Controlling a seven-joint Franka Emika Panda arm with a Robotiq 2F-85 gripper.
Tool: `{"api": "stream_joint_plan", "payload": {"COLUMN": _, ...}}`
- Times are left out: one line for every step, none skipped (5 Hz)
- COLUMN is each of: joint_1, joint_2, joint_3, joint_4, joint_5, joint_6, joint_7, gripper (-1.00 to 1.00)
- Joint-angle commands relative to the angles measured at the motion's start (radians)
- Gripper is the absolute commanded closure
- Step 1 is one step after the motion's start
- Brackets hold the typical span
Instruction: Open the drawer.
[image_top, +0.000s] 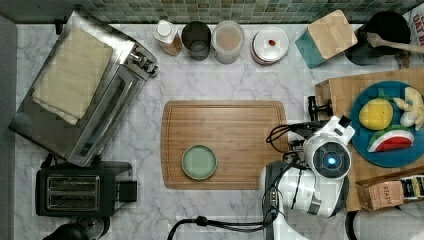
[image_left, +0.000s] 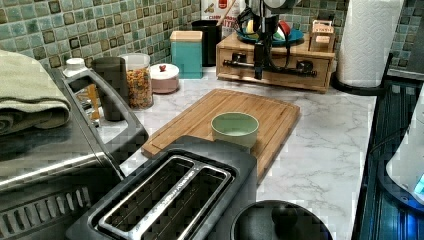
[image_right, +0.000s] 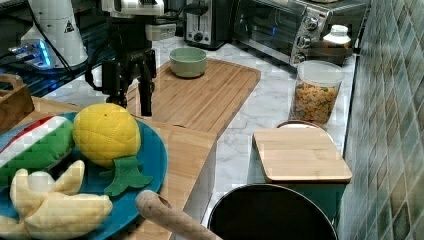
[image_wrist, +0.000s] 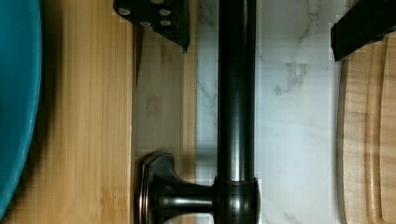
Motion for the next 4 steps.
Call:
{"api": "stream_joint_plan", "payload": {"joint_1": -0.028, "joint_2": 0.086, "joint_3": 0.034, "joint_4": 0.032, "joint_5": 0.09, "joint_6": 0.054, "joint_7": -0.058, "gripper": -1.0}}
{"api": "stream_joint_plan", "payload": {"joint_1": 0.009, "joint_2": 0.085, "joint_3": 0.015, "joint_4": 0.021, "joint_5": 0.047, "joint_6": 0.058, "joint_7": 0.014, "gripper": -1.0}}
{"api": "stream_joint_plan", "payload": {"joint_1": 0.013, "joint_2": 0.078, "joint_3": 0.013, "joint_4": 0.036, "joint_5": 0.04, "joint_6": 0.011, "joint_7": 0.005, "gripper": -1.0}}
{"api": "stream_joint_plan", "payload": {"joint_1": 0.008, "joint_2": 0.082, "joint_3": 0.026, "joint_4": 0.063, "joint_5": 0.04, "joint_6": -0.034, "joint_7": -0.041, "gripper": -1.0}}
